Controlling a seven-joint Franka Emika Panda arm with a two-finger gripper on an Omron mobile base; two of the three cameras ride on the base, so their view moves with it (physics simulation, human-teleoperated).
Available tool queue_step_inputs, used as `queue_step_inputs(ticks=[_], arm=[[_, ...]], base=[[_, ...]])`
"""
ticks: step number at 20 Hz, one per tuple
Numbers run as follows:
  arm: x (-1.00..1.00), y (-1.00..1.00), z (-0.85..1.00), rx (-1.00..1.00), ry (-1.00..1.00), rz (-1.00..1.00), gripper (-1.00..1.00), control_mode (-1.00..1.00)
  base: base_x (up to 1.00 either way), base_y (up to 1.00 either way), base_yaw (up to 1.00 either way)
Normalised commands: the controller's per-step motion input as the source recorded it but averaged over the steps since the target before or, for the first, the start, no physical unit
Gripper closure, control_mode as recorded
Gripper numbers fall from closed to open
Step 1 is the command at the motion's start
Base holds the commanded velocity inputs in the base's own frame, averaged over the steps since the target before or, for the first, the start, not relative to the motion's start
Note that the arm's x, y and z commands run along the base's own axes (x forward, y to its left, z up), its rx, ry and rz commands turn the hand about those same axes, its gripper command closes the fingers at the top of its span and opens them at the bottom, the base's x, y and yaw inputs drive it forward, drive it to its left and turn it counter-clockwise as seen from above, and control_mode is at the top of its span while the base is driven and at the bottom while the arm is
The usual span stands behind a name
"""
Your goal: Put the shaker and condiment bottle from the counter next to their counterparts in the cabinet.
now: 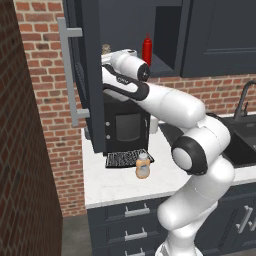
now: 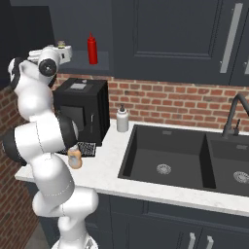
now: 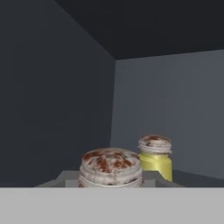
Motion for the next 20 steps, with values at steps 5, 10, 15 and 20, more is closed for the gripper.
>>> queue_step_inputs(ticks=[5, 10, 15, 20], arm=[[0.03, 0.01, -0.05, 0.0, 0.0, -0.03, 1.0, -1.0], [0.02, 0.0, -0.07, 0.0, 0.0, -0.01, 1.0, -1.0], [0.02, 0.02, -0.1, 0.0, 0.0, -0.01, 1.0, -1.0], [0.02, 0.09, -0.08, 0.0, 0.01, 0.0, 1.0, -1.0]], base=[[0.0, 0.0, 0.0], [0.0, 0.0, 0.0], [0.0, 0.0, 0.0], [0.0, 0.0, 0.0]])
